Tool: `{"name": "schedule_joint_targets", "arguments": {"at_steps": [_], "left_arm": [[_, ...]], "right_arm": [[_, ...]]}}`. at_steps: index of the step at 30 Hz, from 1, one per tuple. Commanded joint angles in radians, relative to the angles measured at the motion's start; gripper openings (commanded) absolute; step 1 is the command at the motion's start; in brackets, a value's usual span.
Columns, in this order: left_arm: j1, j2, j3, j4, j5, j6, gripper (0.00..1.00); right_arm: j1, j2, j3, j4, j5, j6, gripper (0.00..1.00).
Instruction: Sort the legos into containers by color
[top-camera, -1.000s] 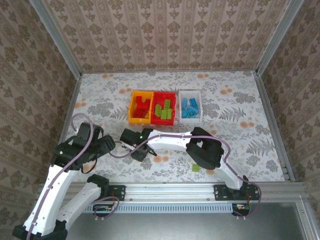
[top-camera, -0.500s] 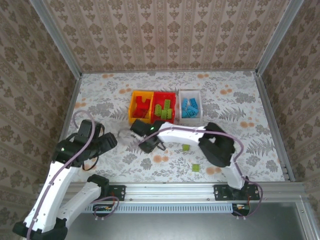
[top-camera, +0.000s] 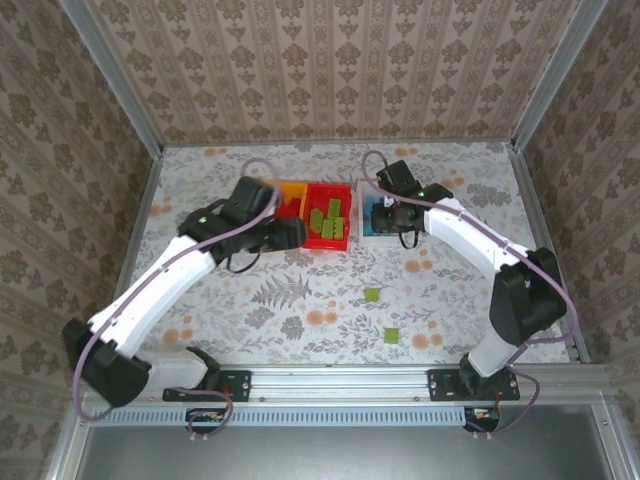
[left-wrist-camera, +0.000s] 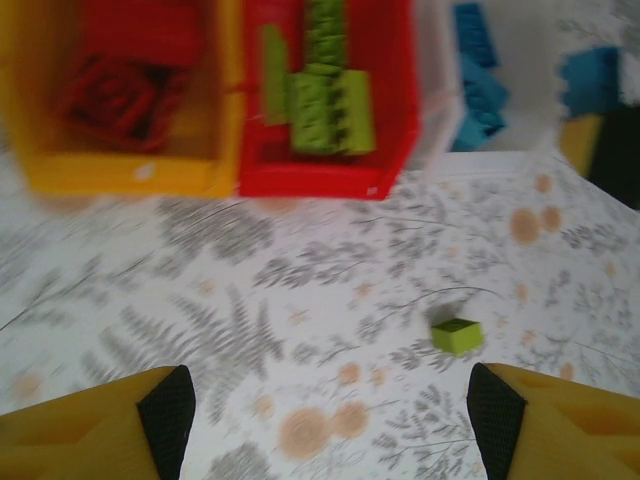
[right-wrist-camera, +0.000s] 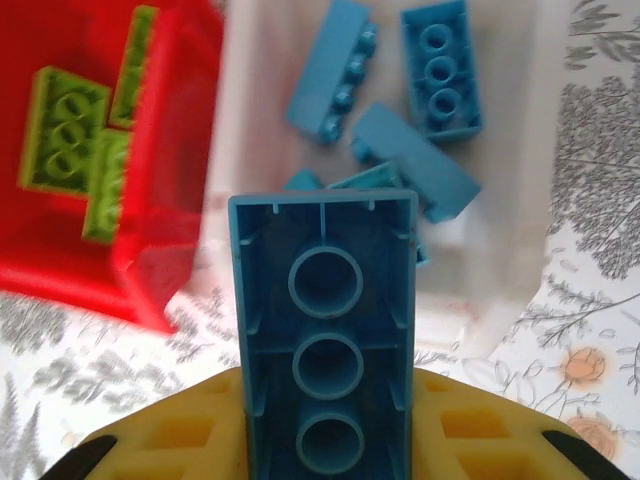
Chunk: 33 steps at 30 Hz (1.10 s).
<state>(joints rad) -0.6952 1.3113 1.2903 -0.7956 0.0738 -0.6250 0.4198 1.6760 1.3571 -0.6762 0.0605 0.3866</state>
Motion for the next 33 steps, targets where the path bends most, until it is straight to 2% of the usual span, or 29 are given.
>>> {"name": "schedule_joint_targets", "arguments": {"at_steps": [1, 4, 8, 12, 14, 19, 24, 29, 33], "left_arm": [[-0.052, 0.087, 0.083, 0.074, 0.047, 0.108, 0.76], [-0.091, 0.165, 0.128, 0.094, 0.068, 0.164, 0.76], [-0.136, 0.242, 0.155, 0.11, 0.09, 0.239, 0.76], [-0.182, 0.303, 0.168, 0.102, 0.117, 0.323, 0.76], [-0.204, 0.331, 0.165, 0.094, 0.134, 0.367, 0.78], [-0.257, 0.405, 0.143, 0.066, 0.168, 0.445, 0.83], [-0.32, 0.501, 0.148, 0.067, 0.199, 0.474, 0.86], [-0.378, 0.584, 0.165, 0.103, 0.178, 0.496, 0.89], [-0.406, 0.64, 0.194, 0.105, 0.115, 0.548, 0.91]], "right_arm": [[-0.029, 0.116, 0.138, -0.07, -0.022, 0.041, 0.29], [-0.062, 0.234, 0.256, -0.124, -0.015, 0.067, 0.37], [-0.087, 0.311, 0.334, -0.121, -0.054, 0.084, 0.51], [-0.087, 0.318, 0.37, -0.138, -0.053, 0.077, 0.62], [-0.087, 0.285, 0.359, -0.132, -0.054, 0.071, 0.64], [-0.084, 0.094, 0.228, -0.061, -0.05, 0.064, 0.64], [-0.084, -0.164, -0.046, 0.014, -0.043, 0.07, 0.66], [-0.083, -0.434, -0.311, -0.011, -0.078, 0.101, 0.69], [-0.083, -0.615, -0.438, -0.087, -0.095, 0.142, 0.71]]}}
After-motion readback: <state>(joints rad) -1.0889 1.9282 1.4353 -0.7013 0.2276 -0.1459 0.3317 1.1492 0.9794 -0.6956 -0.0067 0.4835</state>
